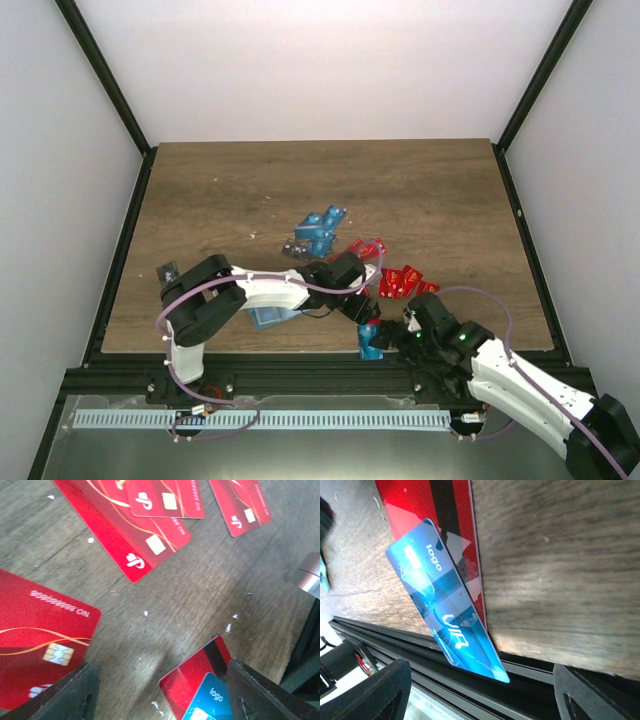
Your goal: Put the credit cards into the card holder
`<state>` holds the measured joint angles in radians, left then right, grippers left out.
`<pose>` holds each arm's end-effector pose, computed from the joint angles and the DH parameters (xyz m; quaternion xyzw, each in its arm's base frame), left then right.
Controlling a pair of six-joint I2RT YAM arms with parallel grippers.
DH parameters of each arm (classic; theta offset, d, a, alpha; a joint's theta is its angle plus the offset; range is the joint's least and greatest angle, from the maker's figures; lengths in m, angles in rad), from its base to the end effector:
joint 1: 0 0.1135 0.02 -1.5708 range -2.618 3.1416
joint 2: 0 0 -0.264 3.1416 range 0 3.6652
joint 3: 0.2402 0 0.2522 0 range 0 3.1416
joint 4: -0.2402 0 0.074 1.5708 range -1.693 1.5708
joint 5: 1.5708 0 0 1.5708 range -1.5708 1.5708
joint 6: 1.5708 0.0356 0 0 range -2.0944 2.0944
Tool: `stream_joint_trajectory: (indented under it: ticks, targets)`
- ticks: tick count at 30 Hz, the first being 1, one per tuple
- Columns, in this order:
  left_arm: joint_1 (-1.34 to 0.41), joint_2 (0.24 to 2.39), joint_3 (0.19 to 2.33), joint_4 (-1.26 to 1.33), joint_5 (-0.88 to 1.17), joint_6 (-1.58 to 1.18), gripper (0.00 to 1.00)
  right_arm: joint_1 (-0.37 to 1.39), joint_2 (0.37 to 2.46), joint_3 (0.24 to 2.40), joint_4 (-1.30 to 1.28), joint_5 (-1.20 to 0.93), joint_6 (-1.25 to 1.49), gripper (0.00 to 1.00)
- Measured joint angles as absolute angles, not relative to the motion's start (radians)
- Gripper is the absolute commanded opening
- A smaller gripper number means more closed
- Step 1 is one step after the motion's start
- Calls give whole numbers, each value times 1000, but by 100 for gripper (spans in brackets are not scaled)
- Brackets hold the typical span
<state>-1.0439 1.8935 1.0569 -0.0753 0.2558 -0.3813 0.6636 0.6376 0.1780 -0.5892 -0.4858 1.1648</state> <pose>0.1827 -0.3319 0.1365 0.3443 0.8740 -0.3011 0.1639 0.0738 0.0788 0.1243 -0.1724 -0.9239 -0.3402 0.0312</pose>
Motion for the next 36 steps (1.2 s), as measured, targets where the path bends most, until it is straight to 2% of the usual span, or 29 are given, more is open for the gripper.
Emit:
stream_joint_trajectory:
  ticks: [3,8,11,14,18,22,26,30,36]
  targets:
    - [-1045,1895,1048,-57,291,-381,67,664,646,160,-528,-488,1184,74]
    - [-1046,1895,1010,17,334,-385,63,664,673,130,-429,-506,1214,58]
    - [-1046,1895,982,68,361,-391,62,667,685,124,-405,-511,1232,45]
    - [-1046,1895,950,130,391,-400,61,671,670,117,-386,-518,1250,27]
    - [-1048,1895,906,213,443,-424,61,669,613,88,-270,-492,1269,18]
    - [-1040,1895,857,308,471,-458,61,672,576,72,-213,-494,1279,13]
    - [-1032,1893,813,389,495,-496,60,672,562,68,-198,-503,1280,17]
    - [-1031,1872,756,455,504,-542,60,673,574,68,-206,-532,1257,41]
    - [-1047,1807,664,479,505,-596,60,675,678,89,-265,-589,1168,59]
